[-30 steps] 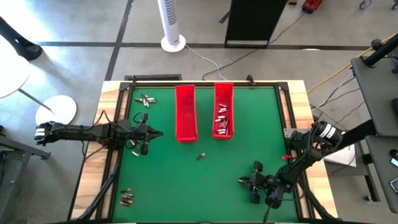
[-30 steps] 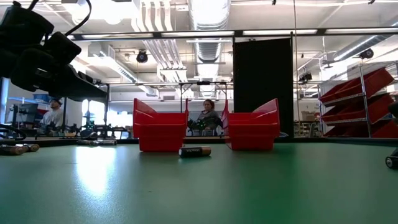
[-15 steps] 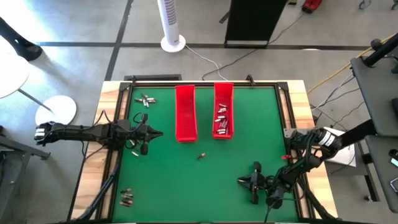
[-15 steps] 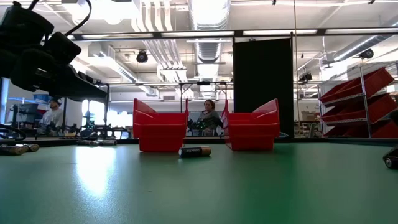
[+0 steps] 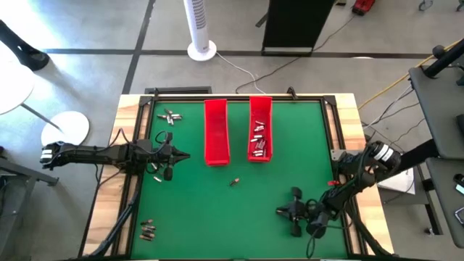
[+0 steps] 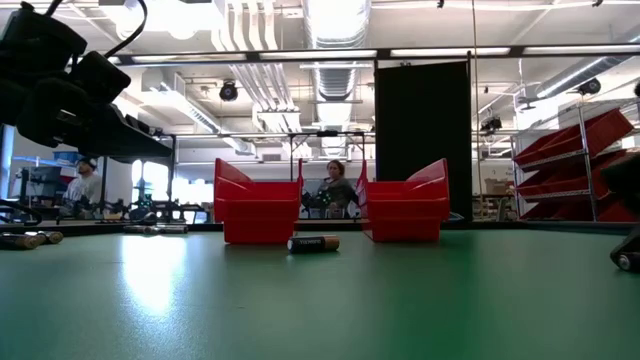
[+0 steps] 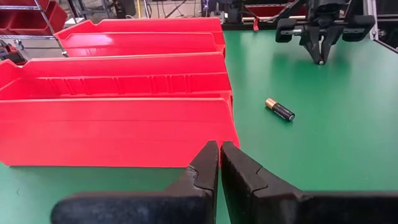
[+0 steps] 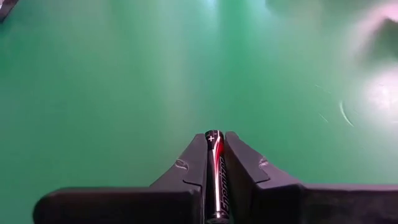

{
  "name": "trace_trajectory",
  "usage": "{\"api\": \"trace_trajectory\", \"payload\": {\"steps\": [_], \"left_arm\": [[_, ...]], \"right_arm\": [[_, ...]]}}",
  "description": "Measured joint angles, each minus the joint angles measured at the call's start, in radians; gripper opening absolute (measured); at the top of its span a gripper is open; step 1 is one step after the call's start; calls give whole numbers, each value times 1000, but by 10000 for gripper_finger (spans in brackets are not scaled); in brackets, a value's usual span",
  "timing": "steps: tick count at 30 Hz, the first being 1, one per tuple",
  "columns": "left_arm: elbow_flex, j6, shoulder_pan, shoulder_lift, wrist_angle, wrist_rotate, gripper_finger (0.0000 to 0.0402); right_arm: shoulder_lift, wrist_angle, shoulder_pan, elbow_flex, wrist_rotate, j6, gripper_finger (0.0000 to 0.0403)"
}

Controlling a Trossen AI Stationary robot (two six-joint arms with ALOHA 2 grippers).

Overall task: Sort batteries
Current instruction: Put the silver battery into the right red bin

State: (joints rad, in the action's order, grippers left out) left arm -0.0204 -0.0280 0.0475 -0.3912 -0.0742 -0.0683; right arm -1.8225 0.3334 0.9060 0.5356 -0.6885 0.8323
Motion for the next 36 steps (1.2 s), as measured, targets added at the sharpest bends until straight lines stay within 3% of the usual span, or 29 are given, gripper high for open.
{"api": "trace_trajectory", "payload": {"steps": [4, 9, 18, 25, 36], "left_arm": [[0, 0, 0, 0, 0, 0, 0], [0, 0, 0, 0, 0, 0, 0], [0, 0, 0, 0, 0, 0, 0], [0, 0, 0, 0, -1, 0, 0], [0, 0, 0, 0, 0, 0, 0]], "right_arm": [[79, -56, -48, 24, 87, -122, 26], [171, -287, -139, 116, 179, -285, 26], [154, -690, -384, 421, 349, -555, 26], [107, -1016, -580, 672, 358, -757, 27], [103, -1126, -886, 771, 352, -952, 27]]}}
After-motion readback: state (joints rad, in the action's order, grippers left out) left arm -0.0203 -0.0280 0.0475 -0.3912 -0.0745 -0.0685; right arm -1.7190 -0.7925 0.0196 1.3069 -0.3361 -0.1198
